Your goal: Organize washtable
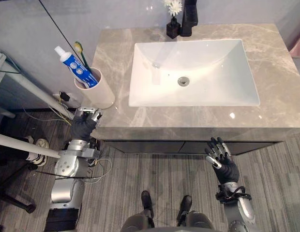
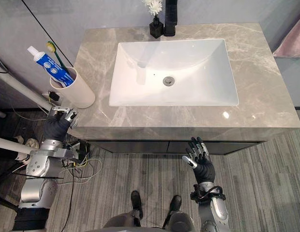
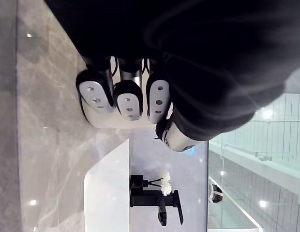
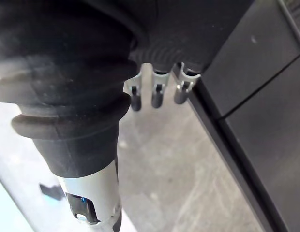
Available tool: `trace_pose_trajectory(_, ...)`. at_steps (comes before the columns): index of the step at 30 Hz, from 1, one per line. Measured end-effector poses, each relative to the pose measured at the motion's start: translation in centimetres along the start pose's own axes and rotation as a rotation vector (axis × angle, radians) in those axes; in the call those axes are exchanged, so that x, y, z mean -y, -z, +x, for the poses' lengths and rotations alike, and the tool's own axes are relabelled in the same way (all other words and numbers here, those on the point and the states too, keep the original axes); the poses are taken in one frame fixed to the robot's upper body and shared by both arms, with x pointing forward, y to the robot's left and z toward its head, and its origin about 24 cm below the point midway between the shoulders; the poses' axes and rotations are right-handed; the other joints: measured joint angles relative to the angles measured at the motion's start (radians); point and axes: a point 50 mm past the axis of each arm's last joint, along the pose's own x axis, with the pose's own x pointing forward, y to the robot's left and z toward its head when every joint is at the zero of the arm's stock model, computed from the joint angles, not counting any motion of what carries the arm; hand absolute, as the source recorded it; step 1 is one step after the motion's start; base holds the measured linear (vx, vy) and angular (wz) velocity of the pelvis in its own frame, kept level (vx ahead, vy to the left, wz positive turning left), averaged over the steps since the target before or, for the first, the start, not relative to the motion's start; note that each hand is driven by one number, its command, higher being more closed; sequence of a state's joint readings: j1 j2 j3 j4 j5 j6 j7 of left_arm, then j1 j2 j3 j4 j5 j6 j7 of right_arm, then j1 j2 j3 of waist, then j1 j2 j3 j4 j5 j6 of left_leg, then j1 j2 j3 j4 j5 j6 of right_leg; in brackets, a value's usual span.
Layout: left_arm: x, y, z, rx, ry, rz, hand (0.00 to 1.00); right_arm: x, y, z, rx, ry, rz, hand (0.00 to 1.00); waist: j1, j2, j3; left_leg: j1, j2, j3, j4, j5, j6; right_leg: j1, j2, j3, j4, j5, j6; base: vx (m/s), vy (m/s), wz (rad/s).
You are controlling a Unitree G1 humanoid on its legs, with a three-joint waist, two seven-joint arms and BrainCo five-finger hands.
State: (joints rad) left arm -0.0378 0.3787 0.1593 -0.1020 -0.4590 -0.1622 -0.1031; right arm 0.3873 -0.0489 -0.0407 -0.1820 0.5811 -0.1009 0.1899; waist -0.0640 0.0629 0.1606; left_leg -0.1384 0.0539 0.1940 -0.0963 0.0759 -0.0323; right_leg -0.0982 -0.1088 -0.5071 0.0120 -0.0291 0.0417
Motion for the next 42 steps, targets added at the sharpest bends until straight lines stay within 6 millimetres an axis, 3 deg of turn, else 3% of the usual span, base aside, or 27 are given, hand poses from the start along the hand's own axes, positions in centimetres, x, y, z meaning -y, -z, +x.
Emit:
trace_pose_trajectory(17, -0.7, -0.9, 1.7, 0.033, -0.010, 0.038, 1.00, 0.1, 0.0, 0.0, 0.001, 0.013, -0.003, 0.00, 0.022, -0.026, 0.028, -0.028, 0.000, 0.007, 0.001, 0.000, 0.000, -0.031, 0.000, 0.006, 0.000, 0.004, -0.001, 0.01, 0.006, -0.01)
trace_pose_trajectory(28, -1.0, -1.5, 3.1, 0.052, -0.005, 0.076, 1.00, -0.2, -0.5, 0.1, 0.020, 0.000, -0.007, 0.00, 0.020, -0.048, 0.048, -0.027, -0.001, 0.017, 0.001, -0.001, 0.001, -0.033, -0.001, 0.014, -0.001, 0.006, -0.001, 0.01, 0.010, -0.01)
trace_pose_trajectory(37, -1.1, -2.3, 4.1, 0.071, 0.012, 0.139, 1.00, -0.4, -0.8, 0.1, 0.031, -0.010, -0.018, 0.00, 0.021, -0.050, 0.054, -0.040, -0.002, 0.025, 0.001, -0.001, 0.002, -0.048, -0.002, 0.018, -0.002, 0.009, -0.001, 0.00, 0.005, -0.01)
trace_pose_trajectory(42, -0.2, -2.6, 5.1, 0.084, 0.055, 0.170, 1.00, -0.4, -0.7, 0.1, 0.029, -0.011, -0.027, 0.00, 0.020, -0.051, 0.062, -0.040, -0.002, 0.026, 0.001, -0.001, 0.002, -0.048, -0.002, 0.018, -0.003, 0.010, -0.001, 0.00, 0.000, 0.00)
